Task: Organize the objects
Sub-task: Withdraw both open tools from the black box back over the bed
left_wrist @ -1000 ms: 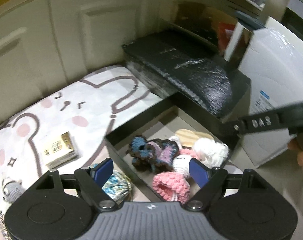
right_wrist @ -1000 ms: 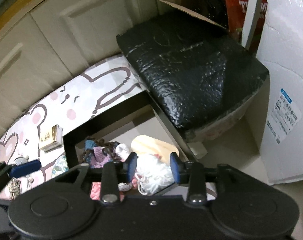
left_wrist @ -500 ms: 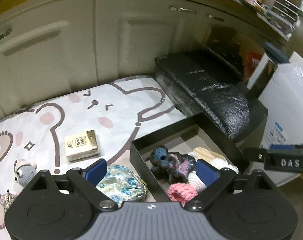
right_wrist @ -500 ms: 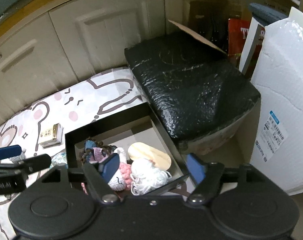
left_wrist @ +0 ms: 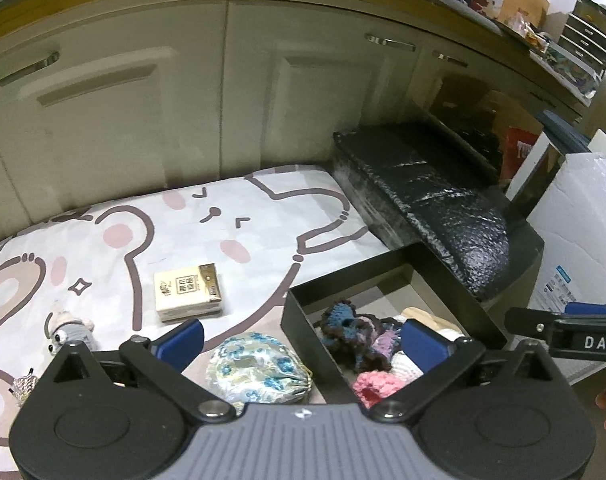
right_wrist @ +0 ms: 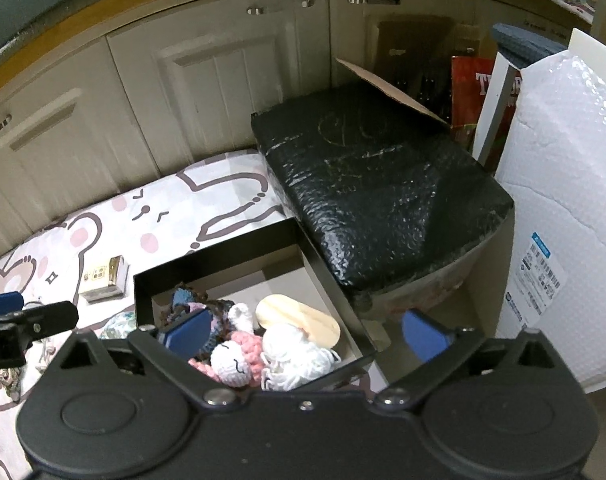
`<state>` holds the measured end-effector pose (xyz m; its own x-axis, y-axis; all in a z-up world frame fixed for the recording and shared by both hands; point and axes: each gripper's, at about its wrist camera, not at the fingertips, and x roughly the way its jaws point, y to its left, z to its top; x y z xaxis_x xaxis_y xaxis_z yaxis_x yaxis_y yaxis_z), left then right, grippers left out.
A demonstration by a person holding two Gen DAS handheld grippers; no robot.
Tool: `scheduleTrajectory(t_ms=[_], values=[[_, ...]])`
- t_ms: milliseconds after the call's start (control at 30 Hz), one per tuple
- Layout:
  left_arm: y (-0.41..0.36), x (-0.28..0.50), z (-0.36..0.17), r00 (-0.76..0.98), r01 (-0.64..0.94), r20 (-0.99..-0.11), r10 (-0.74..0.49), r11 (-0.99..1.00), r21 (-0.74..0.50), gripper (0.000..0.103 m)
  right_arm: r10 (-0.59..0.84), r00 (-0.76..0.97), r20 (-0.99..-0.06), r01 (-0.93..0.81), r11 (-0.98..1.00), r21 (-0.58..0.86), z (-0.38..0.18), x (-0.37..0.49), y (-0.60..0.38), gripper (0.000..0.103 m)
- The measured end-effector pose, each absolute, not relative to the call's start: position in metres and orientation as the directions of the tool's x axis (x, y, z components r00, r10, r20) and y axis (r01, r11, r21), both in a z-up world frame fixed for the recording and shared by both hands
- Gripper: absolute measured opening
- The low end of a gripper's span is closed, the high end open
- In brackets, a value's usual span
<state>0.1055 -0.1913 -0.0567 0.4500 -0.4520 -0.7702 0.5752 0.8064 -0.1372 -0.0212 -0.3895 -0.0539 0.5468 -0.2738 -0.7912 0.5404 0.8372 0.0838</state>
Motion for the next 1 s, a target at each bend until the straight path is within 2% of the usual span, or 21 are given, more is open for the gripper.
scheduleTrajectory(t_ms=[1000], values=[[-0.113,0.128,-0.053,0.547,0.416,-0.778,-0.311,0.907,-0.07,0.103,-0.216,0.604,-0.767,0.439,0.894,0.093,-0.054,0.014,-0.339,0.103]])
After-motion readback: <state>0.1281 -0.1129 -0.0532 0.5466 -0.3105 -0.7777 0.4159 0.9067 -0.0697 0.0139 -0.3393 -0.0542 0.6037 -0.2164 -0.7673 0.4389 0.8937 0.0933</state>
